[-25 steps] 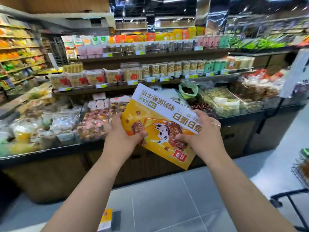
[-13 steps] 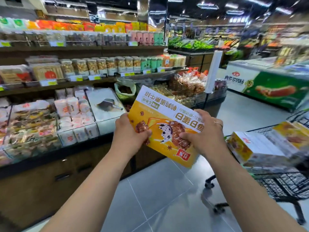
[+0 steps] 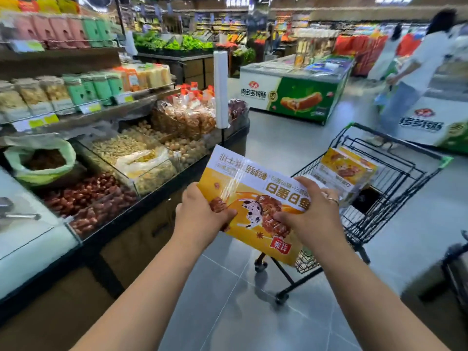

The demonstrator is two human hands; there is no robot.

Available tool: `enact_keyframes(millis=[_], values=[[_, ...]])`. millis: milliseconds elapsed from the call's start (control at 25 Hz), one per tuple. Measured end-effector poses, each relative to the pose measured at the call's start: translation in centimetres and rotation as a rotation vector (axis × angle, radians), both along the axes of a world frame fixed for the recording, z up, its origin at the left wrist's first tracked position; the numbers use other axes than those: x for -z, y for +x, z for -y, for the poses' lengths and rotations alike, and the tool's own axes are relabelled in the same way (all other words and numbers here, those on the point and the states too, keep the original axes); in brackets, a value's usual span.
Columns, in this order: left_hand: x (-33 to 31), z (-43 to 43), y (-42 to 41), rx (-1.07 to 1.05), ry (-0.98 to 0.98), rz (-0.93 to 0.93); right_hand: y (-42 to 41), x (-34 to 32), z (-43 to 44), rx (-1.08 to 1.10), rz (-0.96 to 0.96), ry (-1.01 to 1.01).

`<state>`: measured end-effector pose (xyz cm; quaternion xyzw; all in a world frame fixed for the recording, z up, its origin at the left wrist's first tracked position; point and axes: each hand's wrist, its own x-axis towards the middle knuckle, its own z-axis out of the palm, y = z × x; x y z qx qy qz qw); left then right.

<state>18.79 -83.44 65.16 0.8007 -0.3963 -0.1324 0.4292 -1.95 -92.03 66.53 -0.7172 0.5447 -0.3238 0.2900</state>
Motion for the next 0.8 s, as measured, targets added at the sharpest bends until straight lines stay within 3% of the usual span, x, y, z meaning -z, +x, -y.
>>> enact_keyframes(millis=[440, 800], values=[[2.5, 24.1, -1.9, 0.395, 0.099, 0.07, -3.1, 3.1, 15.3, 0.417, 0.06, 0.065], [4.5, 40.7, -7.4, 0.449, 0.168, 0.047, -8.7, 4.4, 30.7, 0.429, 0.017, 0.068]])
